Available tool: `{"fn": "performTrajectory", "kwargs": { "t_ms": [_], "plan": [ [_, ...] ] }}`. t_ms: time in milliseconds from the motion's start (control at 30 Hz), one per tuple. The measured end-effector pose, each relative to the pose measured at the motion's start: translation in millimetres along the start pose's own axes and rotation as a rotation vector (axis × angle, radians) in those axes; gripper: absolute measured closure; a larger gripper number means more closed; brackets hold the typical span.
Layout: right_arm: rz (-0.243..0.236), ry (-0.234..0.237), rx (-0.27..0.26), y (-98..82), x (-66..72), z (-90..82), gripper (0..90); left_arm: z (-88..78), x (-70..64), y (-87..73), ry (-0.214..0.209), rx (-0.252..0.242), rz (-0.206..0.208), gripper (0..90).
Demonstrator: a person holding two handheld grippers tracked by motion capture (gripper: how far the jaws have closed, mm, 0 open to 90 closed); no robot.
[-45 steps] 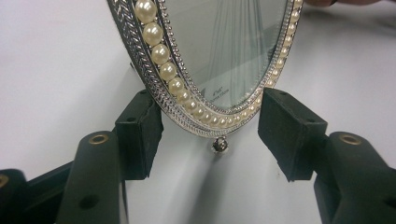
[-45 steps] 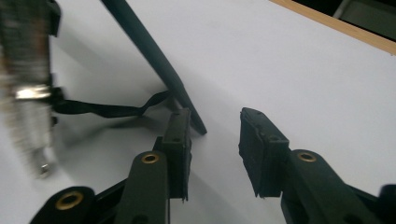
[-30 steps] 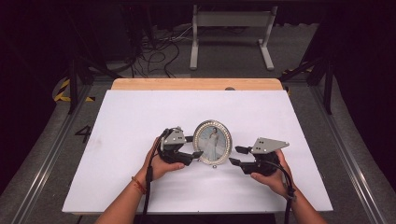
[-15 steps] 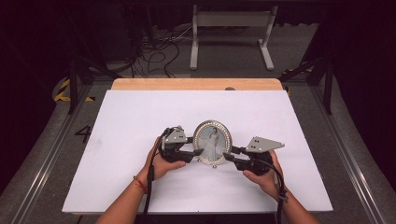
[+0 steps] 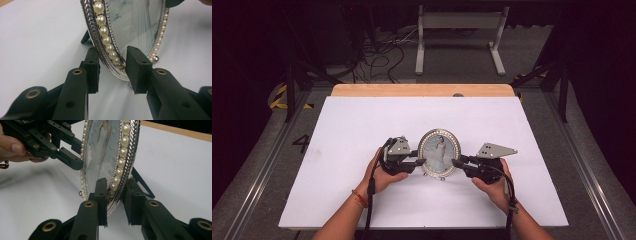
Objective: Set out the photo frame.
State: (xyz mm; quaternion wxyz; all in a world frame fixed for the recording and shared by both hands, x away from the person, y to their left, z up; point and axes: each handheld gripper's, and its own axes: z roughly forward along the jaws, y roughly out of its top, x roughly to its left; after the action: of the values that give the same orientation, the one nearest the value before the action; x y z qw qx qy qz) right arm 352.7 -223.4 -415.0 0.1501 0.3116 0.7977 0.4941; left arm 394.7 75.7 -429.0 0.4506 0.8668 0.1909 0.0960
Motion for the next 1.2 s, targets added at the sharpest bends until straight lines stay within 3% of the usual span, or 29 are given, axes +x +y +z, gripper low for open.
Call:
{"fn": "performTrajectory", "kwargs": {
  "t_ms": [400, 767, 1200],
  "plan": [
    [0.002, -0.009, 0.002, 0.9, -3.1, 2.3, 73.7, -1.8, -5.5, -2.3, -0.002, 0.021, 0.017, 65.9],
    [-0.007, -0.036, 0.007, 2.3, -5.5, 1.7, 71.8, -1.5, -10.7, -1.3, -0.006, 0.051, 0.065, 67.5],
    [-0.011, -0.06, 0.012, 1.4, -8.1, -1.7, 71.2, 2.6, -16.4, -0.6, -0.006, 0.058, 0.077, 69.0]
  ]
}}
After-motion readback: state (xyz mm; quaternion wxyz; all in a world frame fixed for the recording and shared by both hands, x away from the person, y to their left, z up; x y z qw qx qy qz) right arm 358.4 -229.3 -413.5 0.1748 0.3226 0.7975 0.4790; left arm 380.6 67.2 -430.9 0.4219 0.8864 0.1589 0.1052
